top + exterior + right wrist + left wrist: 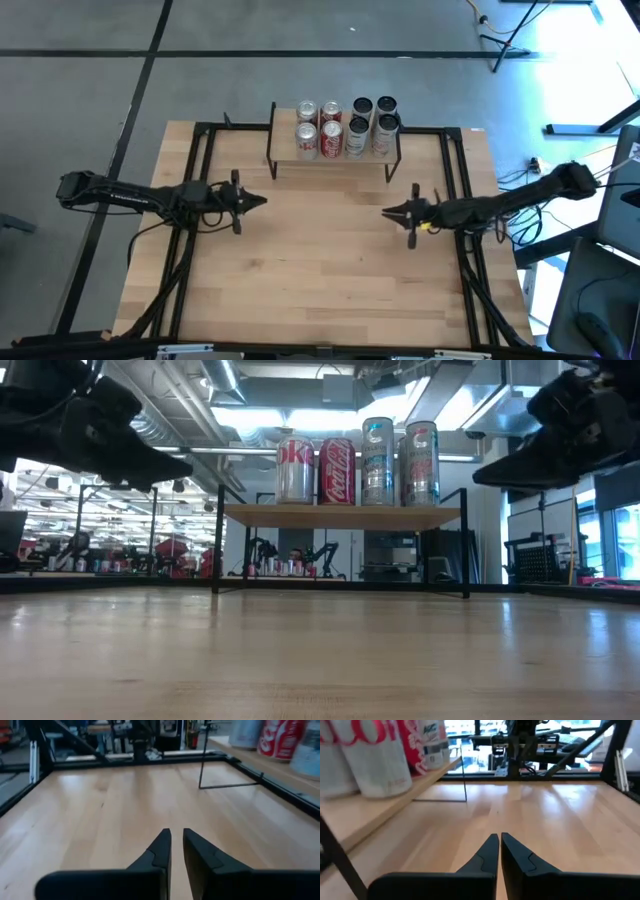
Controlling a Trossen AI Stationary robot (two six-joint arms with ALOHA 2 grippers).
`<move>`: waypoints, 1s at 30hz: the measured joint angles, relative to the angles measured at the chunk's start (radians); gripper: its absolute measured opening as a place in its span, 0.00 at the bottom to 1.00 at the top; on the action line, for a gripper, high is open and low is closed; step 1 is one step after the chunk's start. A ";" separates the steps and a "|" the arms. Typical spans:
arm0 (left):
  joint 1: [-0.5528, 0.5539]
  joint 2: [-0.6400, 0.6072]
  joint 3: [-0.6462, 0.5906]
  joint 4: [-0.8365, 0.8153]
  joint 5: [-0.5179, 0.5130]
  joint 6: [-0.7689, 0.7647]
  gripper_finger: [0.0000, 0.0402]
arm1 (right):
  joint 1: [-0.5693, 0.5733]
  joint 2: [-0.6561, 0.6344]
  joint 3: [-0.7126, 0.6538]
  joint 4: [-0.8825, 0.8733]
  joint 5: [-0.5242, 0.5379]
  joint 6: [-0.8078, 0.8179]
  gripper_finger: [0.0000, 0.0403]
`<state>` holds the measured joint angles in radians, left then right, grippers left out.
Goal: Place canned beverage on shelf
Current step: Return to Home Position
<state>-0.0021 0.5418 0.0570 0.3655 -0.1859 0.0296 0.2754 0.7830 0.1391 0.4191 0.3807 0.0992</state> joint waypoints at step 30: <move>0.080 -0.492 -0.047 -0.334 0.038 -0.183 0.01 | -0.302 -0.761 -0.126 -0.388 -0.253 0.025 0.10</move>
<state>0.0784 0.0494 0.0099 0.0320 -0.1477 -0.1533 -0.0269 0.0224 0.0128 0.0310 0.1278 0.1246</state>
